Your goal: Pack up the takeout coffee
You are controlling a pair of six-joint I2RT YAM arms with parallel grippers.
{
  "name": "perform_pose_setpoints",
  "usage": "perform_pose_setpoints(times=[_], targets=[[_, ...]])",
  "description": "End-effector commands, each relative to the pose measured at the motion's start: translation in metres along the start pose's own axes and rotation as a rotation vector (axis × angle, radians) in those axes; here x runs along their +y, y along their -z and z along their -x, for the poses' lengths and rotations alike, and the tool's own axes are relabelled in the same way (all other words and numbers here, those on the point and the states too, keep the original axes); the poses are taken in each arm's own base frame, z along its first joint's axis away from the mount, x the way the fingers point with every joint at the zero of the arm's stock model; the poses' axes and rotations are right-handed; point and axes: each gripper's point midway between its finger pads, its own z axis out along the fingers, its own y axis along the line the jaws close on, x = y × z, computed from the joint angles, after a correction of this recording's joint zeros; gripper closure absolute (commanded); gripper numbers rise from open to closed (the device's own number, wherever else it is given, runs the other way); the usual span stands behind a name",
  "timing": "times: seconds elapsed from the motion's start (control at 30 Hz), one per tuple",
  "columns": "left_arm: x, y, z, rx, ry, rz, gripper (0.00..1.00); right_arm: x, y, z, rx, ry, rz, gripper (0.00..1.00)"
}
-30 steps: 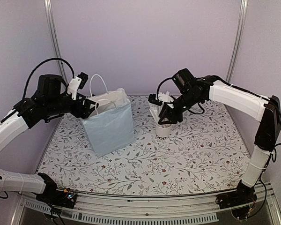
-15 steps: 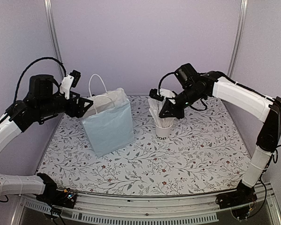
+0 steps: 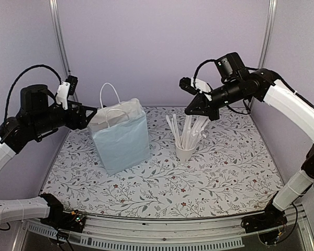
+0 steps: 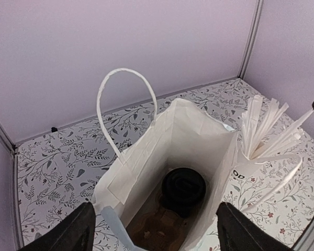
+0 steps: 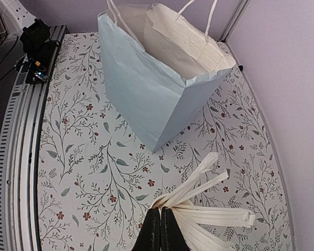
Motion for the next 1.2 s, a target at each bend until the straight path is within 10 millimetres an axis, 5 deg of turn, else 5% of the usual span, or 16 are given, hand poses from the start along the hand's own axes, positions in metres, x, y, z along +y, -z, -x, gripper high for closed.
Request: perform_pose_setpoints(times=[0.0,0.5,0.83,1.03,1.17], targets=[[0.004,0.012,0.001,-0.011,0.051,0.016,0.18,0.004,0.022,0.028,-0.088,0.023,0.001,1.0],[0.017,0.039,-0.001,-0.026,0.083,0.088,0.18,0.002,0.091,0.1,-0.297,0.132,-0.091,1.0],[0.025,0.04,-0.011,-0.017,0.091,0.131,0.18,-0.006,0.11,0.164,-0.539,0.208,-0.07,1.0],[0.025,0.036,-0.021,0.005,0.081,0.131,0.18,-0.013,0.084,0.188,-0.592,0.196,-0.019,1.0],[0.025,0.034,-0.027,0.013,0.079,0.128,0.18,-0.018,0.041,0.196,-0.587,0.189,-0.015,1.0]])
